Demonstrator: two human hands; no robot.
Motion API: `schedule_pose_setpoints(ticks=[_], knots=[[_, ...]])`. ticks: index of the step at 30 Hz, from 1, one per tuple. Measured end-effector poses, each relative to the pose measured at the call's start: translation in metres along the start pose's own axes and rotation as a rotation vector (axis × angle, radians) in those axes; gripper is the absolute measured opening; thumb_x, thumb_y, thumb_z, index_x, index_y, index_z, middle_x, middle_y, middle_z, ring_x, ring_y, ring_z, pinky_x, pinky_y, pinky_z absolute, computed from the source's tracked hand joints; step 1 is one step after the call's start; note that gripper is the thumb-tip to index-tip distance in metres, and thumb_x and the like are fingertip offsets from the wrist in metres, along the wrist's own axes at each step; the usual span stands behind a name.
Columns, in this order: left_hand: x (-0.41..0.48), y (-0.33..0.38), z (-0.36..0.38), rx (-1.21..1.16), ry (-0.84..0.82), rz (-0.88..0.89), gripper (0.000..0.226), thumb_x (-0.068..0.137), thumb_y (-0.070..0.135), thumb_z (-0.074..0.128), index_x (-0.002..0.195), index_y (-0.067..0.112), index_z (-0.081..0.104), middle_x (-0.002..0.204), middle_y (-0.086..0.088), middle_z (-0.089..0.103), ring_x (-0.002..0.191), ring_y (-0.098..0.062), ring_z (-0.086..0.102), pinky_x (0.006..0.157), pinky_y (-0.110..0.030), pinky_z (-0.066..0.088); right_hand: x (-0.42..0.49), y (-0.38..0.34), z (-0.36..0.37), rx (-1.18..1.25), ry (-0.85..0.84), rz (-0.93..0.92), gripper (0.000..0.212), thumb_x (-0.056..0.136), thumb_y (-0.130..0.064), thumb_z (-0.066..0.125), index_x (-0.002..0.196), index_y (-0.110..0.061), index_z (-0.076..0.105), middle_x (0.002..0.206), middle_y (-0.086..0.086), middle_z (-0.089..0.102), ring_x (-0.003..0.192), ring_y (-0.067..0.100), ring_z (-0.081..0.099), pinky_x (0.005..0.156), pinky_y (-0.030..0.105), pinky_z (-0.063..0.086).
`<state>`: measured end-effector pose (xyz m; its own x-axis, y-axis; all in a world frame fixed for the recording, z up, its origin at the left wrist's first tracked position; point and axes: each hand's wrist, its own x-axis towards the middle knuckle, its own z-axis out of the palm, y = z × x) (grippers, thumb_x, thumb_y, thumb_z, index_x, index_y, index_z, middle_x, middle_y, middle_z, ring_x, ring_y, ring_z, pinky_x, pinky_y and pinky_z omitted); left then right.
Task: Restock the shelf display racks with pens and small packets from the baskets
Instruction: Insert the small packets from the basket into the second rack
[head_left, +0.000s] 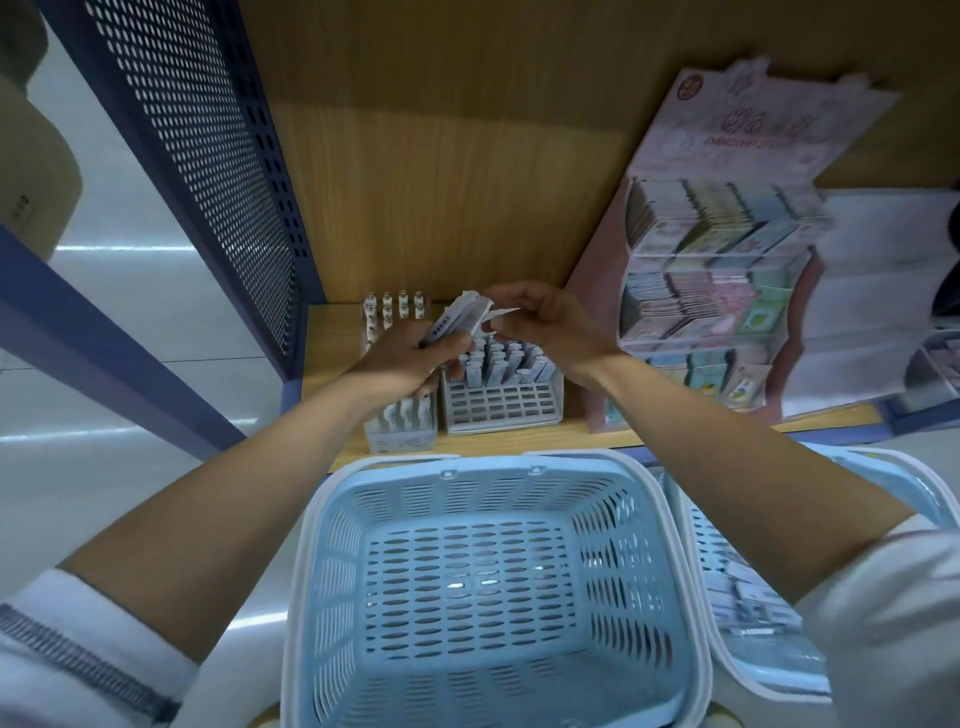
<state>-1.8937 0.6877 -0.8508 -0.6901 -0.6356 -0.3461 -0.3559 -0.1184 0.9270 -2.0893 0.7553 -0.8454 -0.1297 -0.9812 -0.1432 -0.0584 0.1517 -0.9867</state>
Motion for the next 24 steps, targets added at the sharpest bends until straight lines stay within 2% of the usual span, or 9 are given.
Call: schedule_pose_setpoints(ticks=[2,4,6,9,13,18,21,24], knots=[[-0.002,0.0,0.0,-0.042,-0.045,-0.013,0.029,0.101,0.03,0.05,0.11,0.006,0.063,0.066,0.0,0.061,0.041,-0.009,0.037,0.04,-0.02,0.029,0.0,0.002,0.003,0.031,-0.01,0.008,0.031,0.087,0.004,0.061,0.114,-0.011,0.059,0.107,0.005,0.066,0.09,0.012,0.067,0.083,0.025,0.053],[-0.003,0.0,0.0,-0.068,-0.064,-0.027,0.03,0.101,0.032,0.05,0.11,0.007,0.064,0.066,0.001,0.061,0.041,-0.009,0.036,0.04,-0.019,0.029,0.0,0.003,0.006,0.055,-0.011,0.018,0.028,0.089,0.001,0.06,0.114,-0.012,0.061,0.101,0.003,0.068,0.089,0.012,0.066,0.084,0.025,0.053],[-0.002,-0.001,-0.001,-0.067,-0.045,-0.031,0.03,0.101,0.033,0.049,0.112,0.008,0.062,0.074,-0.002,0.068,0.041,-0.008,0.038,0.04,-0.018,0.031,0.0,0.003,0.004,0.068,0.033,0.033,0.019,0.089,0.0,0.06,0.102,-0.013,0.066,0.087,-0.003,0.071,0.082,0.01,0.066,0.081,0.023,0.054],[0.002,-0.005,-0.006,0.004,0.082,-0.013,0.024,0.1,0.031,0.05,0.113,0.013,0.06,0.089,-0.008,0.072,0.037,-0.008,0.042,0.038,-0.018,0.034,0.0,0.003,-0.007,0.05,0.158,0.039,0.01,0.089,-0.001,0.061,0.089,-0.009,0.066,0.07,-0.005,0.071,0.07,0.008,0.066,0.069,0.019,0.054],[0.006,-0.01,-0.011,0.256,0.219,0.056,0.022,0.099,0.033,0.053,0.082,0.019,0.059,0.073,-0.001,0.066,0.037,-0.005,0.047,0.04,-0.015,0.037,0.0,0.007,-0.015,-0.019,0.214,0.043,0.007,0.089,-0.005,0.063,0.085,-0.01,0.065,0.068,0.001,0.071,0.065,0.013,0.066,0.067,0.025,0.057],[0.009,-0.016,-0.011,0.413,0.228,0.046,0.037,0.095,0.037,0.058,0.066,0.018,0.044,0.057,0.0,0.047,0.05,-0.014,0.044,0.05,-0.029,0.03,0.008,0.019,0.0,-0.382,0.22,-0.03,0.005,0.086,-0.006,0.068,0.086,-0.01,0.066,0.074,0.003,0.069,0.066,0.013,0.067,0.066,0.026,0.056],[0.011,-0.024,-0.017,0.363,0.264,0.033,0.045,0.092,0.048,0.058,0.07,0.01,0.049,0.059,-0.003,0.048,0.054,-0.018,0.046,0.054,-0.03,0.032,0.013,0.03,0.016,-0.639,0.189,-0.089,0.013,0.087,-0.012,0.068,0.099,-0.008,0.07,0.084,0.008,0.072,0.076,0.018,0.069,0.077,0.028,0.056],[0.012,-0.033,-0.024,0.326,0.309,0.037,0.051,0.09,0.057,0.055,0.074,0.009,0.051,0.06,-0.003,0.048,0.057,-0.019,0.047,0.056,-0.032,0.034,0.015,0.039,0.021,-0.777,0.168,-0.106,0.016,0.089,-0.013,0.066,0.103,-0.011,0.073,0.094,0.006,0.074,0.084,0.015,0.068,0.082,0.018,0.051]])
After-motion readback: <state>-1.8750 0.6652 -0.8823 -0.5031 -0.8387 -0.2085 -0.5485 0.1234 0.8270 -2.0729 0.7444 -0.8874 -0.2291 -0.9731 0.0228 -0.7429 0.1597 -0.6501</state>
